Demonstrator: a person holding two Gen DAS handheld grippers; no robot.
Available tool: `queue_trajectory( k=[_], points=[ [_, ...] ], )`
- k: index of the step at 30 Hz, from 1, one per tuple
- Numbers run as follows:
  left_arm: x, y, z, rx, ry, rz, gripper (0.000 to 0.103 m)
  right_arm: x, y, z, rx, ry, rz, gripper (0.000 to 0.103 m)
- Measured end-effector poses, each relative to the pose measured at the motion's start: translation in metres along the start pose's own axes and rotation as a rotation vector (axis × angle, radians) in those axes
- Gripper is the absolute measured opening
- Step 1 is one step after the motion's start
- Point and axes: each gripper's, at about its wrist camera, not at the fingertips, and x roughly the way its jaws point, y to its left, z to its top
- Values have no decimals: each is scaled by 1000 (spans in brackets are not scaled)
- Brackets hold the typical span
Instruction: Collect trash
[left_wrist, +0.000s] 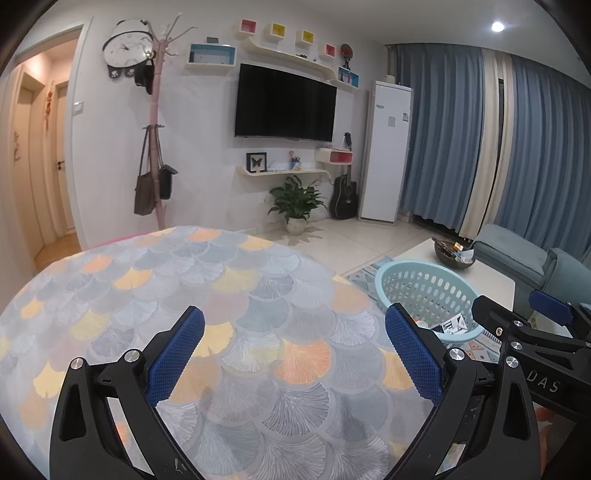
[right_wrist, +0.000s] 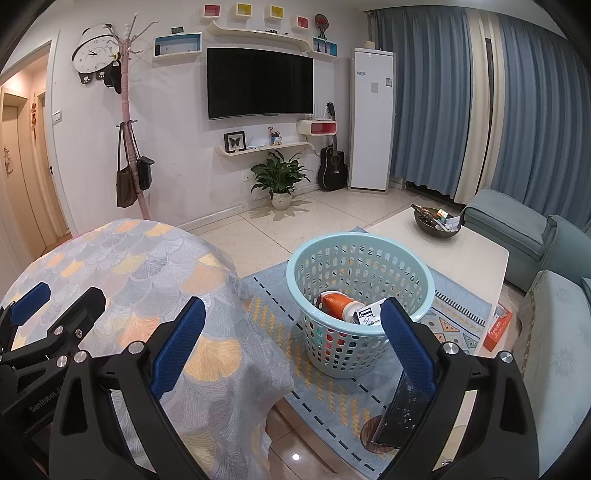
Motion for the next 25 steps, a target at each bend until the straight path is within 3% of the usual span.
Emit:
queue_trajectory(
  k=[8,15,25],
  points=[
    [2,1,1,-12,9,0,95,0,-2,-1,10,-1,-6,91],
    [3,-1,0,9,-7,79,95,-1,-2,-1,8,-3,-6,91],
    [3,0,1,8,4,45,95,-7,-6,-1,18,-12,-9,91]
  ],
)
